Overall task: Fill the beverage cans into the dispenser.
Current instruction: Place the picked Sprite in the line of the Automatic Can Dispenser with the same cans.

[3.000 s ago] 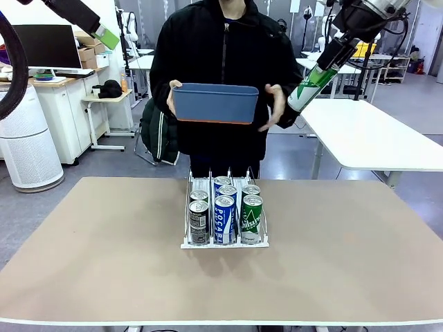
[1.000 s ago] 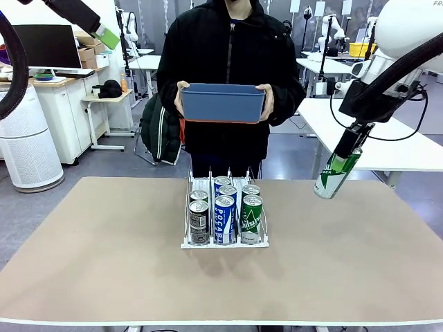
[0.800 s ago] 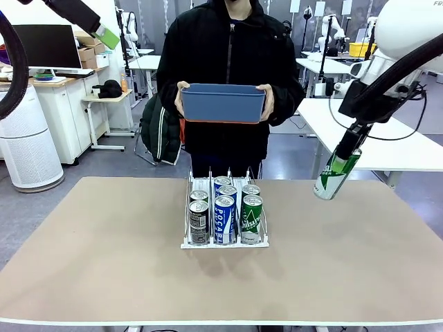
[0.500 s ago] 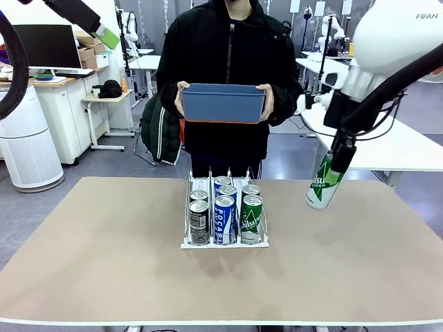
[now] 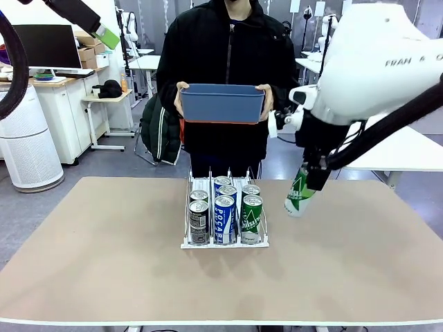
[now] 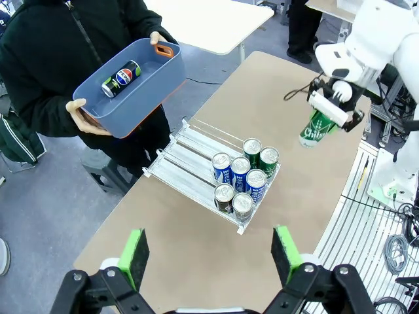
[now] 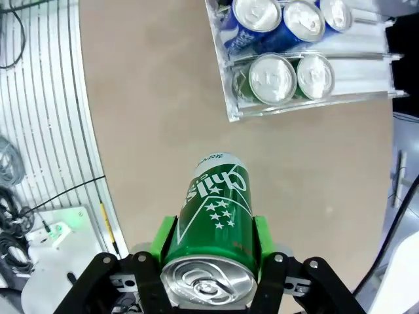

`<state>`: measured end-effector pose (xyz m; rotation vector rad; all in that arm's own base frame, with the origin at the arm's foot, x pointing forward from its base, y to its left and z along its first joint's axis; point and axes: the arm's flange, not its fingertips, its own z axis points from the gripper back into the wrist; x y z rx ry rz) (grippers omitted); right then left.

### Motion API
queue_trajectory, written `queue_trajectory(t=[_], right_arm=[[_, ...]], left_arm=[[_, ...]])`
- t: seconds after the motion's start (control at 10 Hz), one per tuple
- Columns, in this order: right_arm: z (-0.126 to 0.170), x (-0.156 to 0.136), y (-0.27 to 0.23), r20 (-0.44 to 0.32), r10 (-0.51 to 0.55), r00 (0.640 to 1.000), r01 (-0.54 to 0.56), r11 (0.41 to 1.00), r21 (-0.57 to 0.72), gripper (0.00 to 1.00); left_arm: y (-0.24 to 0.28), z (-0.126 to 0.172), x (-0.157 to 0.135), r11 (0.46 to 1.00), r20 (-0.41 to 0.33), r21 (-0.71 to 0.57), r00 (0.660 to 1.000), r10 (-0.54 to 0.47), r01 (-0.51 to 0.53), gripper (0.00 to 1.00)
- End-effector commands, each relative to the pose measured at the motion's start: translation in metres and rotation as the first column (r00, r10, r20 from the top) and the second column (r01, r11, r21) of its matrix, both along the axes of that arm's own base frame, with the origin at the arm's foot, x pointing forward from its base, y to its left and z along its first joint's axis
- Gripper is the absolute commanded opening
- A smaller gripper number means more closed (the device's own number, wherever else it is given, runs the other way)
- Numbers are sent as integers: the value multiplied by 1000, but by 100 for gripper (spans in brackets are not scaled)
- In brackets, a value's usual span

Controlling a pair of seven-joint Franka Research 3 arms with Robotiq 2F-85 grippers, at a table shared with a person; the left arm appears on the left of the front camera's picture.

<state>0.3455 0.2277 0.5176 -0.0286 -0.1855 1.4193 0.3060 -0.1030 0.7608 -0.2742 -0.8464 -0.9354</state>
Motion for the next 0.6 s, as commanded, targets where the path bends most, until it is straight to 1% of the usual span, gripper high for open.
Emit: queue_trajectory(t=[0.0, 0.1, 0.2, 0.3, 0.4, 0.5], right_arm=[[-18, -2, 16, 58, -24, 998, 24, 1000, -9, 58], [-24, -7, 25, 18, 3, 1000, -3, 1000, 1, 58], [-30, -6, 31, 14, 9, 1000, -9, 1000, 13, 58], [-35, -4, 33, 29, 9, 1000, -10, 1000, 26, 58], [-40, -2, 39, 11, 20, 1000, -21, 999, 40, 58], [-48, 3, 47, 14, 15, 1000, -16, 999, 39, 58]], left_arm=[[0, 0, 0, 1000, -5, -16, 1000, 2, -2, 100], [0, 0, 0, 1000, -5, -16, 1000, 2, -2, 100], [0, 0, 0, 1000, -5, -16, 1000, 2, -2, 100], [0, 0, 0, 1000, -5, -16, 1000, 2, -2, 100], [0, 0, 0, 1000, -5, -16, 1000, 2, -2, 100], [0, 0, 0, 1000, -5, -16, 1000, 2, -2, 100]])
